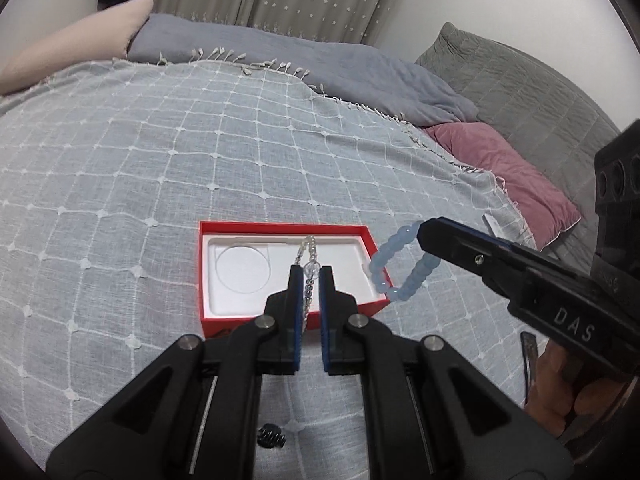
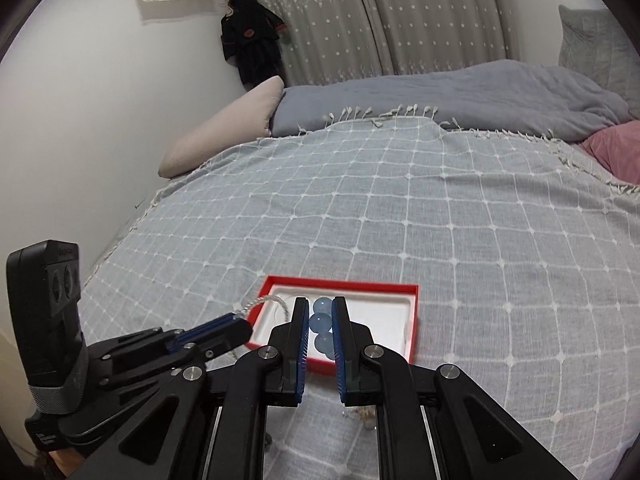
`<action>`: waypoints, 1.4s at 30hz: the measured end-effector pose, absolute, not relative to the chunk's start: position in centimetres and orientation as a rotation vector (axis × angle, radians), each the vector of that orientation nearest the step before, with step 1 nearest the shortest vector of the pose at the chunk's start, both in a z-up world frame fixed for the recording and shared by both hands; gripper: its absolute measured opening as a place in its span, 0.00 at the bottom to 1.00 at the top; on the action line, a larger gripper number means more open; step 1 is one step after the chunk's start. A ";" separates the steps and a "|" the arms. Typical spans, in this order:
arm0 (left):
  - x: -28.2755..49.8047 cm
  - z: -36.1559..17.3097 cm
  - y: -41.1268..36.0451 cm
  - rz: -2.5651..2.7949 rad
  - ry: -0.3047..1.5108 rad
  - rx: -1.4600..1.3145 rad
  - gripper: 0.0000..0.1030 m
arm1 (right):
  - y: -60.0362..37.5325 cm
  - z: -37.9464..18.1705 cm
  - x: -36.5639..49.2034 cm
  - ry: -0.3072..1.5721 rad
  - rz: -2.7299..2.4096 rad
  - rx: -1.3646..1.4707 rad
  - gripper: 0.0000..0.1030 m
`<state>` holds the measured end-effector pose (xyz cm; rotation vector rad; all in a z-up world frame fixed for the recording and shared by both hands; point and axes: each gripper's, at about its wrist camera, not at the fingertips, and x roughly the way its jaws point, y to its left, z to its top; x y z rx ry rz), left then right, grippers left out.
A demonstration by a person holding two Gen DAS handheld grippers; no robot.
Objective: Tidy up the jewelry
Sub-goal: 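Lift both bracelets and lower them into the red box's white insert, then open both tools to release the bracelets and pull back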
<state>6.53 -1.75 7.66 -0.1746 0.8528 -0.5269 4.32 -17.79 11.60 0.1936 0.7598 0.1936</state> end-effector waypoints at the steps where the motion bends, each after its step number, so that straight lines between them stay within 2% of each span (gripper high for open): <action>1: 6.8 7.6 -1.7 -0.529 0.857 -0.187 0.08 | -17.6 11.5 4.8 0.758 0.192 0.192 0.11; 11: 10.3 3.8 -1.2 -0.496 0.976 -0.257 0.08 | -18.3 7.4 8.1 0.834 0.202 0.337 0.11; 31: 11.3 1.9 -1.0 -0.327 0.966 -0.074 0.09 | -21.0 3.6 9.2 0.911 0.051 0.273 0.12; 39: 10.0 3.0 -1.7 -0.347 0.933 -0.025 0.38 | -21.6 4.3 8.4 0.904 0.015 0.242 0.16; 41: 9.5 3.3 -1.9 -0.349 0.925 -0.013 0.51 | -21.8 4.3 8.2 0.910 0.019 0.241 0.17; 42: 9.1 3.6 -2.0 -0.328 0.912 0.001 0.64 | -21.9 4.4 8.1 0.915 0.019 0.239 0.18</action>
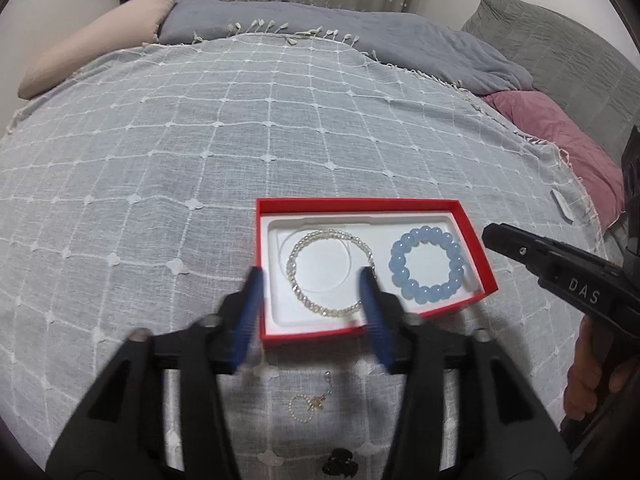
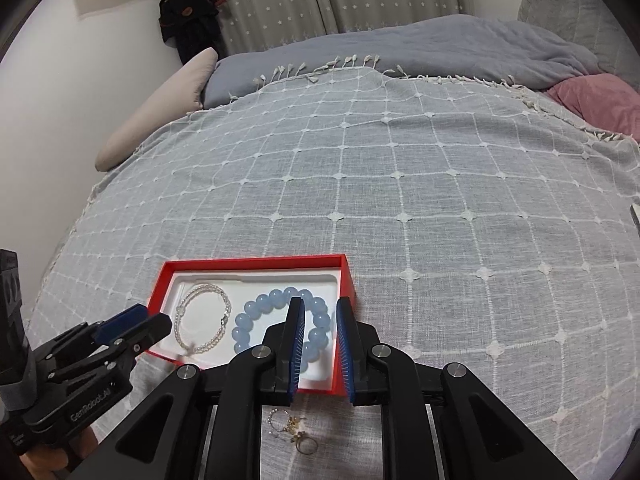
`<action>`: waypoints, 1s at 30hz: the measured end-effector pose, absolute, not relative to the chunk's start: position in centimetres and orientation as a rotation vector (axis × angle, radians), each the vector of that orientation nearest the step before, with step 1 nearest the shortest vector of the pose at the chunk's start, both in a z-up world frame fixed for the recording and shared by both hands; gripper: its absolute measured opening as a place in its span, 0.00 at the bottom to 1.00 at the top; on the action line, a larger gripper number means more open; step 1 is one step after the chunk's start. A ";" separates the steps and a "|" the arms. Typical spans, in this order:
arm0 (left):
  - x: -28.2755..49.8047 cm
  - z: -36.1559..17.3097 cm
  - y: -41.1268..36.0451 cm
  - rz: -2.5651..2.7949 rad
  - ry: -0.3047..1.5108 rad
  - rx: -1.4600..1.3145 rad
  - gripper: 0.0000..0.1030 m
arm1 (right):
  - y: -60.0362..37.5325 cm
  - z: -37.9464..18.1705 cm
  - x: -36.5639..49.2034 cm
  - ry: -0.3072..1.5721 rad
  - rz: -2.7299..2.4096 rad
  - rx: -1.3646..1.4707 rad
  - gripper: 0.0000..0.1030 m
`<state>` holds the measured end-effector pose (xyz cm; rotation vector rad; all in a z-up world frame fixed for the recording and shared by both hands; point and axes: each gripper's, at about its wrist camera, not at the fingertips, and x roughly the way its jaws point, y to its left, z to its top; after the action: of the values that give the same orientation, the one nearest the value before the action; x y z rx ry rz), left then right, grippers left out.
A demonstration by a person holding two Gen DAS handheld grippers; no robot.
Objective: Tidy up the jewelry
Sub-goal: 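Open both tools to release the bracelets and pull back, then grasp the black claw clip with left tool while right tool grasps the gold ring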
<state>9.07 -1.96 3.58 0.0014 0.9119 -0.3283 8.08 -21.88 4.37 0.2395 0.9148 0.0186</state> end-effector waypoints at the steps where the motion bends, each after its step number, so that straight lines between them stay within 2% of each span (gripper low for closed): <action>1: 8.7 3.8 -1.9 -0.320 0.897 0.008 0.68 | -22.0 4.4 8.0 0.918 0.017 0.237 0.19; 6: 7.5 4.2 -1.5 -0.302 0.894 0.023 0.71 | -22.2 4.5 7.1 0.930 0.021 0.217 0.28; 8: 7.1 4.1 -1.4 -0.291 0.900 0.031 0.76 | -22.3 4.5 6.5 0.931 0.020 0.212 0.42; 9: 6.8 4.0 -1.3 -0.287 0.900 0.034 0.76 | -22.3 4.6 6.2 0.926 0.021 0.213 0.58; 10: 6.6 4.0 -1.3 -0.287 0.901 0.038 0.77 | -22.3 4.7 5.8 0.913 0.027 0.211 0.62; 18: 5.3 2.9 -0.5 -0.266 0.959 0.043 0.82 | -21.4 5.0 4.1 0.911 0.044 0.150 0.67; 22: 4.6 2.4 0.1 -0.244 0.965 0.059 0.93 | -20.9 4.7 3.3 0.918 0.059 0.125 0.71; 30: 3.2 0.8 1.2 -0.251 1.004 0.106 0.95 | -19.4 3.0 2.0 0.962 0.103 0.066 0.74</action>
<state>3.15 1.21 0.81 0.1059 1.0042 -0.2508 1.98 -19.40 3.03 0.0656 0.9616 0.1032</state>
